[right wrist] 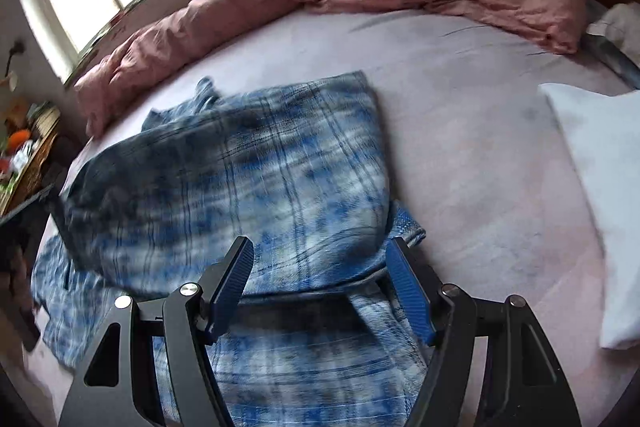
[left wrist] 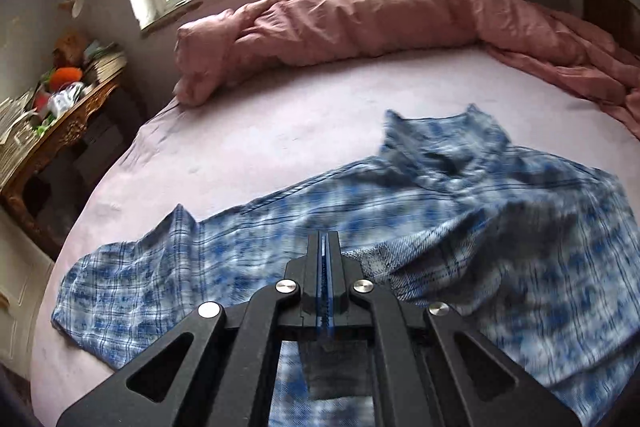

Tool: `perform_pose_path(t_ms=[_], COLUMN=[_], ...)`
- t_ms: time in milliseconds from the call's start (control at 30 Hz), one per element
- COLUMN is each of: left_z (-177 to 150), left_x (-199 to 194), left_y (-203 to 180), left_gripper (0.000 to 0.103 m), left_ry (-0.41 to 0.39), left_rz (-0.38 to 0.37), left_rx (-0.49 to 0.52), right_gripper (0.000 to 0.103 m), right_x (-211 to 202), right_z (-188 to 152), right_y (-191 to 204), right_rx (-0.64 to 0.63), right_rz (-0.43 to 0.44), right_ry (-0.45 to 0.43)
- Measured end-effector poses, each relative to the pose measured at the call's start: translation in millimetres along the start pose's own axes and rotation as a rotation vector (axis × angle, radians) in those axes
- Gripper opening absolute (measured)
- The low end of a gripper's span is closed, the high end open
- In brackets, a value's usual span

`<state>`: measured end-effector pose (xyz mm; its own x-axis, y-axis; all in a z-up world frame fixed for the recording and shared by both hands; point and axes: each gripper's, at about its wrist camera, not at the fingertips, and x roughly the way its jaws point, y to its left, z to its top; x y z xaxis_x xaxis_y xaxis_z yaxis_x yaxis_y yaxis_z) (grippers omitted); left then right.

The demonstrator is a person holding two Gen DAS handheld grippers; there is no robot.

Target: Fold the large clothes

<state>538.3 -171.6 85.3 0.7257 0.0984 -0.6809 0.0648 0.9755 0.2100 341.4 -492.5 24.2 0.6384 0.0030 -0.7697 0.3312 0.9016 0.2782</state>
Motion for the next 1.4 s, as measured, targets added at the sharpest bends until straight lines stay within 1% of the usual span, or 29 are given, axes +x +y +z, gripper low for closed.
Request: perform_pose_path(t_ms=[33,100,133,233,300,333,367,433,500,533,567,633,700,733,767,800,833,867,933,1000,1033,1067,1133,1167,1200,1267,1367,1400], left_z=[0,-1,-3,-4,-6,-6,-7,-9,-13,-16,-20,-29,-42,-47,-53,-60,-65,-70,-80,-88,-92,-96,-104,-108,-112,-113,-112,-111], left_x=[6,15,18,32,36,38,39,39,38,34,30,20,13,9,3,-2,-7,-13,-22,-21,-18,-13,1,9,15,17,17,16], left_y=[3,9,13,30,42,47,52,58,64,65,65,64,60,58,56,53,49,44,29,12,3,-4,-13,-15,-16,-14,-8,-7], left_gripper=[0.001,0.001,0.001,0.000,0.000,0.000,0.000,0.000,0.000,0.000,0.000,0.000,0.001,0.001,0.008,0.017,0.040,0.053,0.053,0.053,0.053,0.053,0.053,0.055,0.056,0.060,0.060,0.062], left_ry=[0.005,0.009,0.013,0.038,0.043,0.043,0.042,0.036,0.034,0.028,0.019,0.002,0.023,0.031,0.034,0.044,0.050,0.043,0.034,0.050,0.065,0.083,0.120,0.140,0.155,0.128,0.127,0.130], left_rz=[0.006,0.020,0.034,0.080,0.121,0.119,0.111,0.122,0.099,0.064,0.027,-0.031,-0.062,-0.073,-0.105,-0.138,-0.172,-0.199,-0.231,-0.237,-0.224,-0.206,-0.180,-0.168,-0.153,-0.138,-0.156,-0.168], left_rx=[-0.005,-0.016,-0.026,-0.067,-0.098,-0.105,-0.110,-0.120,-0.130,-0.129,-0.127,-0.109,-0.084,-0.079,-0.074,-0.066,-0.063,-0.057,-0.015,0.036,0.056,0.070,0.065,0.058,0.051,0.026,-0.004,-0.013], right_gripper=[0.071,0.071,0.071,0.071,0.071,0.070,0.070,0.070,0.070,0.070,0.070,0.070,0.060,0.053,0.053,0.053,0.053,0.053,0.053,0.053,0.053,0.051,0.051,0.051,0.051,0.051,0.051,0.051], right_x=[5,19,25,34,32,29,17,-11,-34,-41,-42,-35,-22,-13,-7,-3,-1,1,3,9,12,15,17,18,19,22,24,23], right_z=[-2,-6,-8,-9,-7,-6,-4,3,8,10,11,13,9,6,3,-2,-6,-9,-10,-13,-14,-12,-8,-6,-6,-3,-2,-3], right_y=[4,15,19,20,15,12,7,-2,-8,-11,-12,-15,-13,-8,-3,1,3,7,13,17,16,12,4,-3,-9,-23,-28,-27], right_rx=[-0.025,-0.112,-0.138,-0.134,-0.106,-0.091,-0.066,-0.024,0.003,0.005,0.003,0.000,-0.023,-0.064,-0.128,-0.182,-0.217,-0.245,-0.254,-0.276,-0.275,-0.254,-0.214,-0.197,-0.183,-0.134,-0.124,-0.128], right_rz=[-0.010,-0.053,-0.071,-0.104,-0.094,-0.101,-0.107,-0.086,-0.062,-0.053,-0.043,-0.021,-0.030,-0.054,-0.077,-0.093,-0.104,-0.110,-0.109,-0.125,-0.157,-0.220,-0.342,-0.398,-0.390,-0.321,-0.301,-0.302], right_ry=[0.020,0.085,0.099,0.108,0.102,0.100,0.078,-0.013,-0.087,-0.102,-0.097,-0.065,-0.001,0.043,0.079,0.103,0.117,0.127,0.128,0.137,0.132,0.114,0.077,0.060,0.068,0.103,0.115,0.114])
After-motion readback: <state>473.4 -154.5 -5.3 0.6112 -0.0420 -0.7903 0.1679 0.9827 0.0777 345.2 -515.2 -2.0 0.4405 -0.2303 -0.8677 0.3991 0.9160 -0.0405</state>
